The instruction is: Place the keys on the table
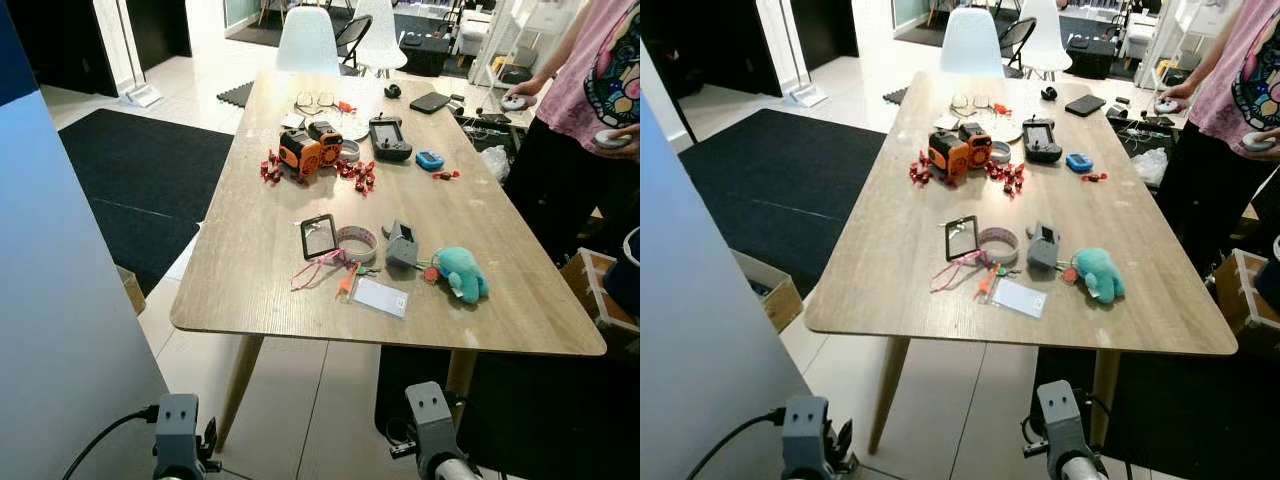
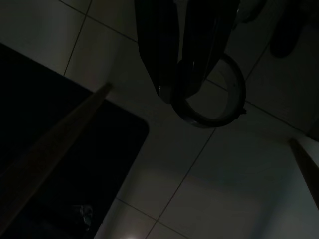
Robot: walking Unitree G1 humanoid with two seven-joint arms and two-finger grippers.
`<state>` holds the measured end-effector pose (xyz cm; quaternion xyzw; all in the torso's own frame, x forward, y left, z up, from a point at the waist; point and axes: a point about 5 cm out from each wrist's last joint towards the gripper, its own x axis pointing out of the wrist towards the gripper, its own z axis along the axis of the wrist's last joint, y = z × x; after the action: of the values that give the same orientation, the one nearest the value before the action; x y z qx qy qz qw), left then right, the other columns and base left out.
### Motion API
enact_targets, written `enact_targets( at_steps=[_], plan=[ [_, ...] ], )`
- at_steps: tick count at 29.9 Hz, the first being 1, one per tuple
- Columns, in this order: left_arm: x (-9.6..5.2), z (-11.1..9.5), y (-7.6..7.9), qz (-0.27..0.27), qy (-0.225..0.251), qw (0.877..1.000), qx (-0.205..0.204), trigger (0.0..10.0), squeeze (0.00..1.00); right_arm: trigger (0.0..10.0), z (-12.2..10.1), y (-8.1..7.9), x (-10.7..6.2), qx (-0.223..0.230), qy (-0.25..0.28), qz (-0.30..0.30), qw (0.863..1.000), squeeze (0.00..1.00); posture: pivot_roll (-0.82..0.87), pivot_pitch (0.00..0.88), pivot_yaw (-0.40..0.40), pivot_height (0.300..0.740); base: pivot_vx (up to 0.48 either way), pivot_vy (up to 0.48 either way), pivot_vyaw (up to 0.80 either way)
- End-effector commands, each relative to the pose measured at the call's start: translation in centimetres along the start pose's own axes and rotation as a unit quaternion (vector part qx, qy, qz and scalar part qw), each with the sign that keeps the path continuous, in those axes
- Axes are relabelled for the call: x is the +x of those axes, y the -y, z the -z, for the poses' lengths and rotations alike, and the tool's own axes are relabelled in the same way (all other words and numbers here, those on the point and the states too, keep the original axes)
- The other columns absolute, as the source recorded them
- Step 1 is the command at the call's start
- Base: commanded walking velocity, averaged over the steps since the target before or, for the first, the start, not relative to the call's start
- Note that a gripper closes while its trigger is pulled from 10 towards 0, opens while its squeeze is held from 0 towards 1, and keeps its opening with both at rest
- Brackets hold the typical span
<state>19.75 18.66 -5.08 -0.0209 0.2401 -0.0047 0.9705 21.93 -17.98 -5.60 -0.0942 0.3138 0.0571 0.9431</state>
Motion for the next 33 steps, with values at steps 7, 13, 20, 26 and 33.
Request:
enact_targets(
  at_steps=[7,13,20,26,33],
  plan=[
    [-0.25,0.36,0.52,0.014,-0.002,1.0,-0.002,10.0,0.0,10.0,0.69,0.23,-0.26,-0.003,-0.013,0.002,1.0,0.0,0.06,0.073,-0.051,0.74,0.0,-0.473,0.0],
    [-0.28,0.39,0.51,0.016,-0.002,1.0,-0.002,10.0,0.0,10.0,0.67,0.17,-0.24,-0.002,-0.013,0.001,1.0,0.0,0.07,0.075,-0.051,0.74,0.0,-0.48,0.0],
    [-0.33,0.6,0.26,0.011,-0.012,1.0,-0.002,10.0,0.0,10.0,0.66,-0.01,-0.21,0.0,-0.014,0.001,1.0,0.0,0.07,0.078,-0.049,0.74,0.0,-0.137,0.0],
    [-0.32,0.71,0.35,0.019,-0.018,1.0,0.001,10.0,0.0,10.0,0.8,0.03,-0.27,0.001,-0.016,0.003,1.0,0.0,0.07,0.078,-0.047,0.74,0.0,0.0,0.0],
    [-0.19,0.58,0.79,0.034,-0.017,0.999,0.01,10.0,0.0,10.0,0.91,0.29,-0.33,0.004,-0.017,0.008,1.0,0.0,0.06,0.077,-0.042,0.74,0.0,0.0,0.0]
  ],
)
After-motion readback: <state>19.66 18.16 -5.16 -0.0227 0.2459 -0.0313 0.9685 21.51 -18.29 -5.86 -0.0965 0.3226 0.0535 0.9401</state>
